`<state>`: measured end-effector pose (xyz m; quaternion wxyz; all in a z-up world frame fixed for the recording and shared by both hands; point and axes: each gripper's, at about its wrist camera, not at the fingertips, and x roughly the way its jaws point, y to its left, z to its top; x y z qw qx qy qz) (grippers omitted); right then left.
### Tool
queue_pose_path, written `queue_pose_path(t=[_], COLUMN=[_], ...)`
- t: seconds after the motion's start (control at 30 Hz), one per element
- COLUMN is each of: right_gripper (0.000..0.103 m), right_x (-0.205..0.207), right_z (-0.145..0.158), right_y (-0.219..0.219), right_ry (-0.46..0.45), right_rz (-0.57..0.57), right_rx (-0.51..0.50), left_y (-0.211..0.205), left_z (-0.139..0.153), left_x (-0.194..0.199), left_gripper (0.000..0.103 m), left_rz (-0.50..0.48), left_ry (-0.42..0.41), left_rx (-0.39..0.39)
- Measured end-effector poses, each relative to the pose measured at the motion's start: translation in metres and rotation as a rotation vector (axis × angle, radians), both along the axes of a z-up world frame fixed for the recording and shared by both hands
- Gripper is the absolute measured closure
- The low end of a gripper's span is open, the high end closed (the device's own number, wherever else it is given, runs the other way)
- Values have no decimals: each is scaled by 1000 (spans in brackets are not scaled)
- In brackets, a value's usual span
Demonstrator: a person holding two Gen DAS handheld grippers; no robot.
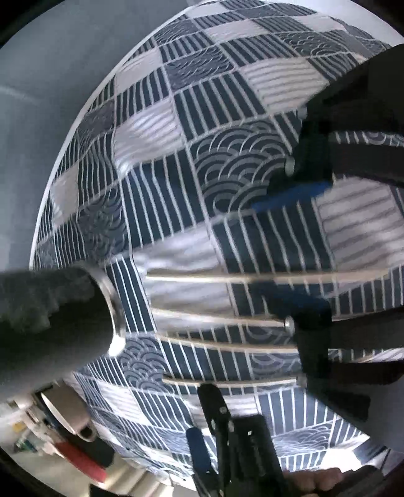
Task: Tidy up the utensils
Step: 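Grasp a wooden stick with the right gripper while the left gripper grasps another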
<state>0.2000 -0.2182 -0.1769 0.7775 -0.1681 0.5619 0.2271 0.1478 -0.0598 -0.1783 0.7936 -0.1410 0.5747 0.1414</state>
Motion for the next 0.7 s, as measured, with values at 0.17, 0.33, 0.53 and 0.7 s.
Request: queue_pose_path(t=[0.17,0.33,0.53,0.7], right_gripper=[98,99,98,98], right_x=[9,12,6,5], right_z=[1,1,0,0], right_y=[-25,-56,-75,-81], right_ry=[9,48,76,83], right_rz=[-66,-173,-245,-266], right_rx=[-14,67,163,181], left_y=[-10,21,47,47], left_z=[7,4,-2,3], left_x=[0,-9,-11,-7], left_gripper=[83,103,103,63], left_rz=[-123,-118,-43,-22], left_ry=[-14,24,61,73], left_rx=[-48,-77,-294,-289])
